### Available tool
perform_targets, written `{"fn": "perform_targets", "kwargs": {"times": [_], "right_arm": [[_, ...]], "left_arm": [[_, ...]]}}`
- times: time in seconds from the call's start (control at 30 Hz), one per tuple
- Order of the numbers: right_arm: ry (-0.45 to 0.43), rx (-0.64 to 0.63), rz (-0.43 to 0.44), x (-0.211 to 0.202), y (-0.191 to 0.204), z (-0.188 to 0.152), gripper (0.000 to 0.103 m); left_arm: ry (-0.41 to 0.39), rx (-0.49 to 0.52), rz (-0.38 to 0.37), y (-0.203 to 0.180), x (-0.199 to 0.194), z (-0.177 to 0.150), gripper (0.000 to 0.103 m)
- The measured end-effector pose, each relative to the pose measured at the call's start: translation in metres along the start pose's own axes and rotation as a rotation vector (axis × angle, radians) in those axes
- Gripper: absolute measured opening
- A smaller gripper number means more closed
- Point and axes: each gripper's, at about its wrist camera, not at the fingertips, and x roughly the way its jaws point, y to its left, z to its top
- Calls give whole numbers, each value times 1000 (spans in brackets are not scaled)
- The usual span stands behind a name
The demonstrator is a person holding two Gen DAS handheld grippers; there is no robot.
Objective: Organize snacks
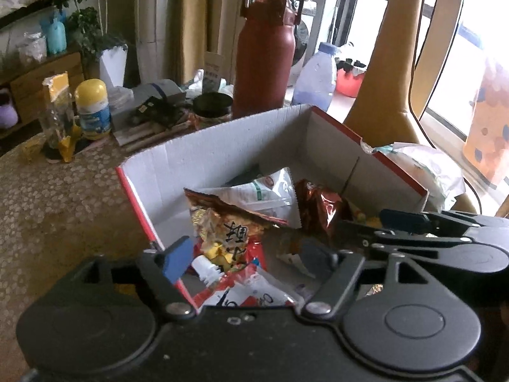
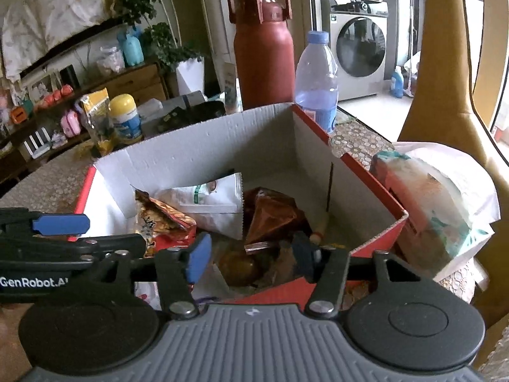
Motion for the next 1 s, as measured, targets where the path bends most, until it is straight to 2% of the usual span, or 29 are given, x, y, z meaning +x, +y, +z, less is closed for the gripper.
{"fn": "perform_targets", "kwargs": {"times": [0.23,0.43,0.53,0.83,1.0], "right_arm": [[-32,10,13,-27,3,-3,69],[-70,16,30,-53,7,-6,73],[-94,23,41,-67,10,-8,80],[-142,28,76,-105,17,-21,84],[-167,32,87,-122,21,-30,87]], "left_arm": [[-36,18,10,0,-20,-6,85],[-79,24,16,2,-43,-10,93],[-102,29,21,4,-54,-14,95],[-168,31,32,12,-93,-25,103],[-188,19,36,16,-111,-32,103]]}}
